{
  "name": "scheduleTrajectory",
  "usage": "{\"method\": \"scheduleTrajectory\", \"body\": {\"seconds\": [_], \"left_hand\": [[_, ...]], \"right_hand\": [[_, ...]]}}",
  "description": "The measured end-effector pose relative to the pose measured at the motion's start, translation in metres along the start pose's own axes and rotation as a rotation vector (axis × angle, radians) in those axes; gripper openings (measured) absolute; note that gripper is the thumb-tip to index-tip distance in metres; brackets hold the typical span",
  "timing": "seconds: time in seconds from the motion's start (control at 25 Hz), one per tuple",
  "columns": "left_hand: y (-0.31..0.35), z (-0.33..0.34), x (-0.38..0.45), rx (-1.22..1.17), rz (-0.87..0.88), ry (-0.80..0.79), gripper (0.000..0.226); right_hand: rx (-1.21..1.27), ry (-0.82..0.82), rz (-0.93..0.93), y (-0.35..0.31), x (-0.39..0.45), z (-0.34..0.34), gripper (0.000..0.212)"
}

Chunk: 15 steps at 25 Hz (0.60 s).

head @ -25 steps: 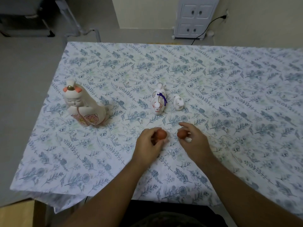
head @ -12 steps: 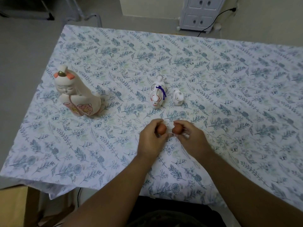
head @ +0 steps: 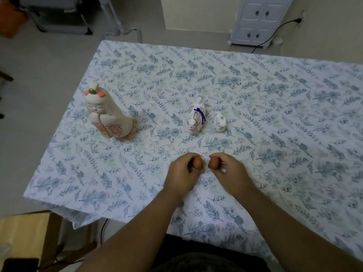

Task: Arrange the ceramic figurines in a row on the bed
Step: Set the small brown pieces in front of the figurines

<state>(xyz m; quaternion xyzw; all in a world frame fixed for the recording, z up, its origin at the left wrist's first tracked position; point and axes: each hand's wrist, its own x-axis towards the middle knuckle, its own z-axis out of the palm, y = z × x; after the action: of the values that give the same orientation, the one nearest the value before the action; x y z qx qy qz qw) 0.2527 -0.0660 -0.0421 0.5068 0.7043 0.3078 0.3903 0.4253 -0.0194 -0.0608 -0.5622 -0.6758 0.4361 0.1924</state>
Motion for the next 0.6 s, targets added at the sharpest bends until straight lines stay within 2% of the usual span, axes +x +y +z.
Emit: {"method": "scheduleTrajectory", "body": {"seconds": [0.16, 0.24, 0.32, 0.4, 0.6], "left_hand": [[0.004, -0.007, 0.000, 0.093, -0.073, -0.077, 0.064], [0.006, -0.026, -0.010, 0.099, -0.054, -0.084, 0.074], [0.006, -0.058, -0.022, 0.150, 0.027, 0.001, 0.072], [-0.001, -0.100, -0.031, 0.213, 0.094, 0.146, 0.068], [-0.032, -0.213, -0.029, 0.132, 0.112, 0.433, 0.073]], "right_hand": [[-0.100, -0.088, -0.019, -0.011, -0.004, -0.003, 0.070], [-0.209, -0.002, -0.107, -0.028, -0.013, -0.005, 0.074], [-0.311, 0.113, -0.238, -0.052, -0.020, -0.002, 0.067], [-0.368, 0.146, -0.308, -0.084, -0.016, 0.013, 0.061], [-0.344, 0.009, -0.288, -0.177, 0.023, 0.090, 0.068]]}}
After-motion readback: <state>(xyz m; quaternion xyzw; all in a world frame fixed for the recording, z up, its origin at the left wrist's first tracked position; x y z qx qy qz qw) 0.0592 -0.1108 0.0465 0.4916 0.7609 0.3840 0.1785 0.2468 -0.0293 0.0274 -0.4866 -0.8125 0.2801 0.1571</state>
